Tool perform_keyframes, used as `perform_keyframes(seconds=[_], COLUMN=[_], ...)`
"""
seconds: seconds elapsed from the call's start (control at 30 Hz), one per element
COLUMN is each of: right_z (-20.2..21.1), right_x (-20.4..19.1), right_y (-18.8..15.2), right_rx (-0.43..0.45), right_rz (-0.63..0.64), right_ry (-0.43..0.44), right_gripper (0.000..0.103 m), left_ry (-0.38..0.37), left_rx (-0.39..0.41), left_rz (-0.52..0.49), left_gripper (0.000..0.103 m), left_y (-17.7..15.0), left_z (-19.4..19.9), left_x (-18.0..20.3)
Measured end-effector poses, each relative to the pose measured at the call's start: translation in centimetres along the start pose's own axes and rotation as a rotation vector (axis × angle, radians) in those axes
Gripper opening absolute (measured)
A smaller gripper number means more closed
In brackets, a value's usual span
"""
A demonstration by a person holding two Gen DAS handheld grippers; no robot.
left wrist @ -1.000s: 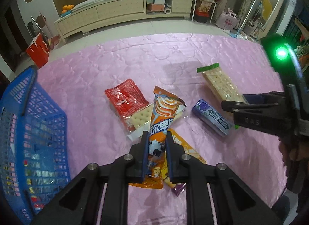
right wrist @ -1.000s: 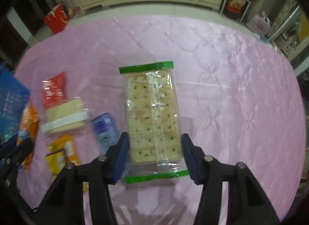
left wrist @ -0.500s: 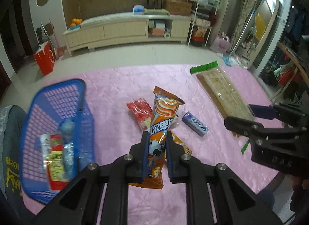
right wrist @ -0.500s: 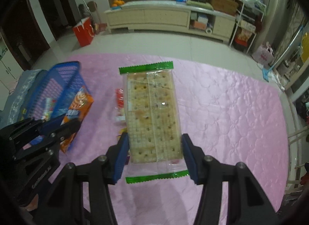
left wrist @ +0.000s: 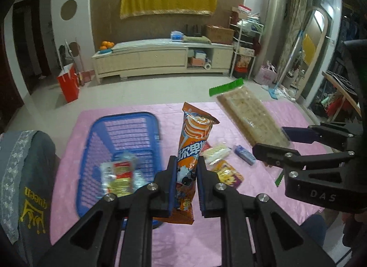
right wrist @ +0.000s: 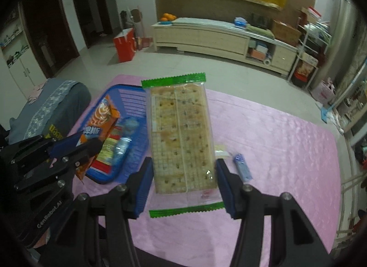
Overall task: Organize snacks
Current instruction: 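Lift and carry the sausage stick and cracker pack over the blue basket with both tools, then lower both snacks into the basket and open both tools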
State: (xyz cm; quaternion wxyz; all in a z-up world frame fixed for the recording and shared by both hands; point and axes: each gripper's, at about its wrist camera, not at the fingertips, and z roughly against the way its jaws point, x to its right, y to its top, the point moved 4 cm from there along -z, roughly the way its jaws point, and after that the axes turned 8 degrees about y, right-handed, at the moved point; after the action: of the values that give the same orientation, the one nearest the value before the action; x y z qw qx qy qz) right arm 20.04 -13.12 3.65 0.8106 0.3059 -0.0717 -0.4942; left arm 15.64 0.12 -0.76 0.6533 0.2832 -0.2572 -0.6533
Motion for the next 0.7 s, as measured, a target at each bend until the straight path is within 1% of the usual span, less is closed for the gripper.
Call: perform_keyframes(seconds=[0.07, 0.2, 0.37, 0.53, 0.7], right_z=[-0.7, -2.4, -5.1, -8.4, -11.2], right_x=[-1.1, -3.3, -5.8, -7.1, -7.4], right_y=[0.4, 1.6, 2.8, 3.5, 4.2], right_rx=[-0.002, -0.015, -0.048, -0.093, -0.129], right_rz=[0.012, 0.027, 0.023, 0.034, 0.036], right_ry=[0.015, 0.051, 0.093, 0.086, 0.078], right_gripper=[0.059, 0.059, 0.059, 0.059, 0.059], left_ry=[0.022, 0.062, 0.089, 0.105, 0.094], left_rx=[0.007, -0.008, -0.024, -0.049, -0.084], left_rz=[0.011, 0.028, 0.055, 0.077, 0.092], left_gripper=[0.015, 0.015, 0.015, 0.015, 0.015], left_y=[-0.1, -0.5, -0.7, -0.9, -1.2], left_z=[0.2, 0.4, 0.0, -1.5, -3.7], left_x=[-2.0, -5.2, -8.8, -11.5, -12.7])
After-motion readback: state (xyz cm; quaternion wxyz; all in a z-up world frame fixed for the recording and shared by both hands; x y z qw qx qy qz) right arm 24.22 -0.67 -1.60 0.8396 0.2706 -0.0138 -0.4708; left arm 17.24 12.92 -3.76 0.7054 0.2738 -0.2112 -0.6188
